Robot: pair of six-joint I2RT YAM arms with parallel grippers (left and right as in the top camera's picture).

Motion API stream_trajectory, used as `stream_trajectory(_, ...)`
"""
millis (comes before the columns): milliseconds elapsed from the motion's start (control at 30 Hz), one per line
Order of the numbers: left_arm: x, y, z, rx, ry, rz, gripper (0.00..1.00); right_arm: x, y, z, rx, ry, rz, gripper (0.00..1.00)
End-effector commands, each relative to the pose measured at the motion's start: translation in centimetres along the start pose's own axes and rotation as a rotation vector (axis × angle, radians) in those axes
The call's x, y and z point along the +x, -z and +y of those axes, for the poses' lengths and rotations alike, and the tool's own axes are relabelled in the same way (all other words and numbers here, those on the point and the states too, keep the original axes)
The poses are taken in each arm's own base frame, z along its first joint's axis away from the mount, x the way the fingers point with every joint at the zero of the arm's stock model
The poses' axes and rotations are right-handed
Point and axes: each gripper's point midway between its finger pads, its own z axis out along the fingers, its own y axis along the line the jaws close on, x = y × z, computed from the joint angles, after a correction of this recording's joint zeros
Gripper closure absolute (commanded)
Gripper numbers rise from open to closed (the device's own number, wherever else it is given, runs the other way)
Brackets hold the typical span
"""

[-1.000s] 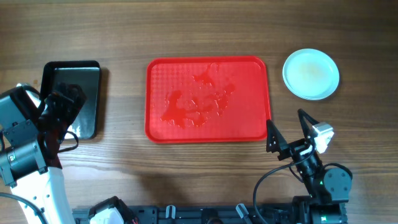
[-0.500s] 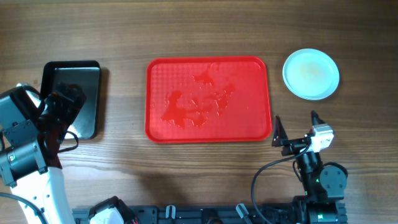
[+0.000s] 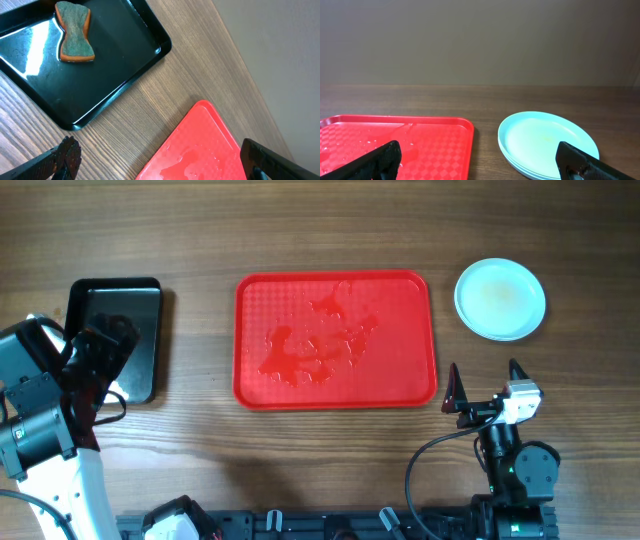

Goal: Clean dirty plates on tray and stack at the side

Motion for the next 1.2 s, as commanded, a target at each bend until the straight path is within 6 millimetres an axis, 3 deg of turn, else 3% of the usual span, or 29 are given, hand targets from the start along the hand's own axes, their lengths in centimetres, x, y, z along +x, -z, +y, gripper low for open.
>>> stream_trajectory(0, 0.2, -0.2, 0.0, 0.007, -0.001, 0.013, 0.00, -0.3, 0.1, -0.4, 0.021, 0.020, -0.013, 0.00)
stream_trajectory(100, 0.2, -0.2, 0.0, 0.007, -0.001, 0.013, 0.00, -0.3, 0.1, -0.4, 0.021, 0.020, -0.013, 0.00)
stream_trajectory(200, -2.2, 0.3, 3.7, -0.209, 0.000, -0.134, 0.00, -0.3, 0.1, -0.4, 0.021, 0.020, -0.013, 0.00)
stream_trajectory(233, -1.6, 0.4, 4.4, -0.240, 0.003, -0.110, 0.00, -0.3, 0.1, -0.4, 0.021, 0.020, -0.013, 0.00)
stream_trajectory(333, 2.8, 0.8, 7.3, -0.363, 0.013, 0.066, 0.00, -0.3, 0.1, -0.4, 0.021, 0.020, -0.013, 0.00)
stream_trajectory(367, 3.8, 0.4, 7.4, -0.361, -0.004, 0.089, 0.00, -0.3, 0.1, -0.4, 0.021, 0.021, -0.013, 0.00)
stream_trajectory(433, 5.1, -1.1, 6.2, -0.274, -0.137, 0.107, 0.00, -0.3, 0.1, -0.4, 0.021, 0.021, -0.013, 0.00)
stream_trajectory(567, 9.3, -5.3, 1.6, 0.099, -0.531, 0.045, 0.00, -0.3, 0.1, -0.4, 0.021, 0.021, -0.013, 0.00)
stream_trajectory(667, 11.3, -6.9, 0.5, 0.262, -0.612, -0.092, 0.00, -0.3, 0.1, -0.4, 0.021, 0.020, -0.013, 0.00)
stream_trajectory(833, 13.2, -7.1, -0.1, 0.455, -0.662, -0.293, 0.00, -0.3, 0.1, -0.4, 0.021, 0.020, -0.013, 0.00)
stream_trajectory(1167, 14.2, -5.7, 0.6, 0.503, -0.693, -0.385, 0.00, -0.3, 0.1, -0.4, 0.021, 0.020, -0.013, 0.00)
